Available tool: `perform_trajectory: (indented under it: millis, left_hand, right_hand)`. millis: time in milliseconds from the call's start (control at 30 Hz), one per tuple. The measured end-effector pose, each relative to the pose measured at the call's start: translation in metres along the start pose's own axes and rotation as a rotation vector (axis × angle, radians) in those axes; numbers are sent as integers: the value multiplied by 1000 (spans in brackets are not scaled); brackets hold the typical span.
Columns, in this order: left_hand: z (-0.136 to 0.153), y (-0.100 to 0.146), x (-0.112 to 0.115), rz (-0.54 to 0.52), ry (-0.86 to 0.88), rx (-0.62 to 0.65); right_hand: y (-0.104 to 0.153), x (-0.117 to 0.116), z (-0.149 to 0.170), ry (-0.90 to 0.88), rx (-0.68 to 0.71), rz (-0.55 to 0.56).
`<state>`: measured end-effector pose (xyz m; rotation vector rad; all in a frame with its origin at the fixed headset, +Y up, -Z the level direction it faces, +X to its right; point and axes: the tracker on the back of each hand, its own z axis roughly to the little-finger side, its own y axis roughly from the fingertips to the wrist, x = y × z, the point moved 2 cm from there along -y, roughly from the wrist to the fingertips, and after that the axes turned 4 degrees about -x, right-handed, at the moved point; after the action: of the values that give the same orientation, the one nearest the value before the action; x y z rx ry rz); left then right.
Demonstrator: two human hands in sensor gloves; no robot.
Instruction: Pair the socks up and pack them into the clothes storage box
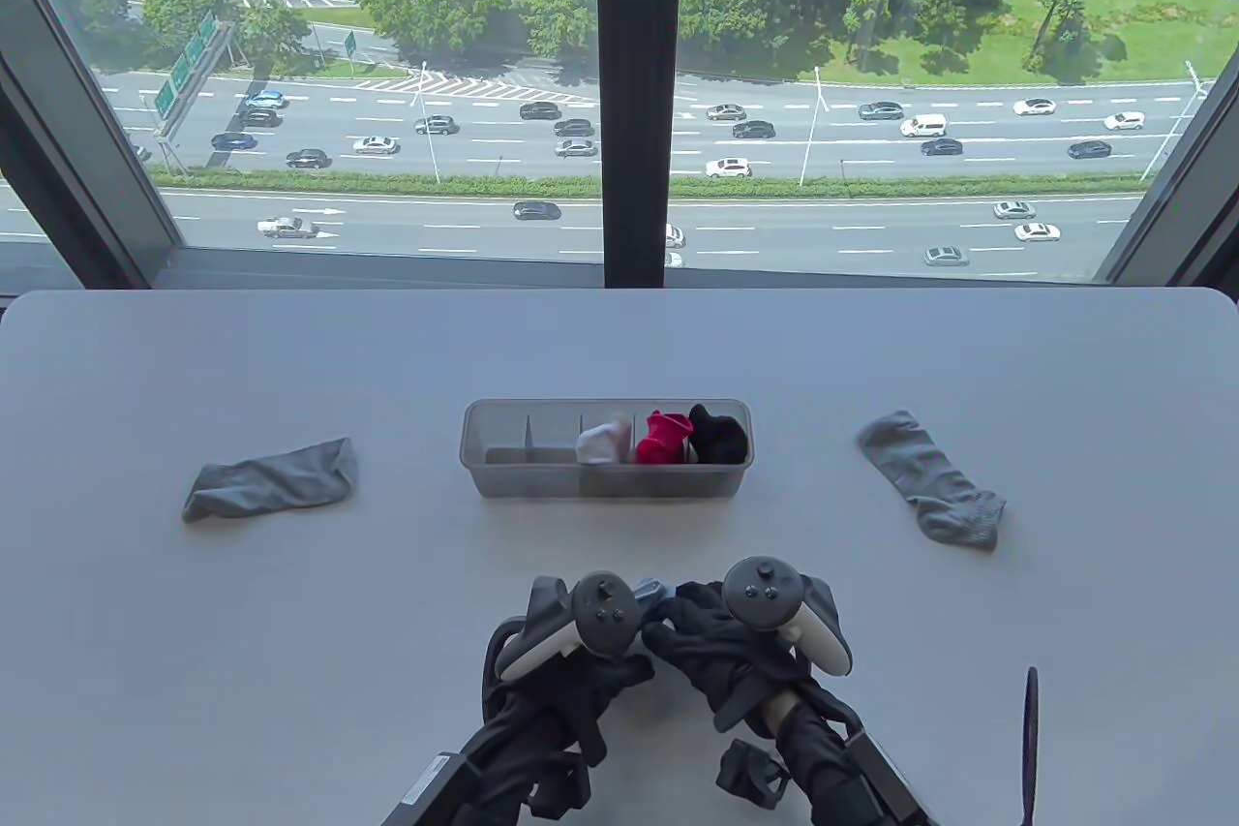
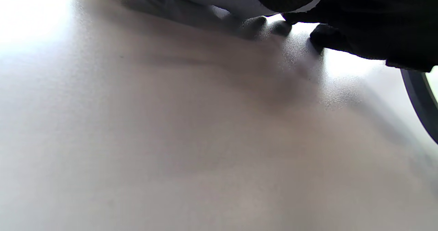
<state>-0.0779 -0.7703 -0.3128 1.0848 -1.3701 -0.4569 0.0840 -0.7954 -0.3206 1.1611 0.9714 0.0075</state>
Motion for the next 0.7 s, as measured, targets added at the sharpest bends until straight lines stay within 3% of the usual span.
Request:
perform_trajectory:
  millis: [100, 267, 533, 600, 700]
  left_hand:
    - [0, -1, 3, 64, 5, 13]
    - [-6, -2, 4, 55, -54, -13]
    - [-8, 5, -8, -116, -46, 23]
    - [-6, 5, -8, -103, -27, 36]
    - [-6, 4, -3, -47, -34, 56]
  right_hand:
    - [0, 4, -2, -7, -2, 28]
    - [1, 3, -3, 12, -6, 31]
    - [3, 5, -5, 5, 14, 68]
    - [4, 3, -7, 27, 38, 24]
    - [4, 8, -12, 34, 41, 69]
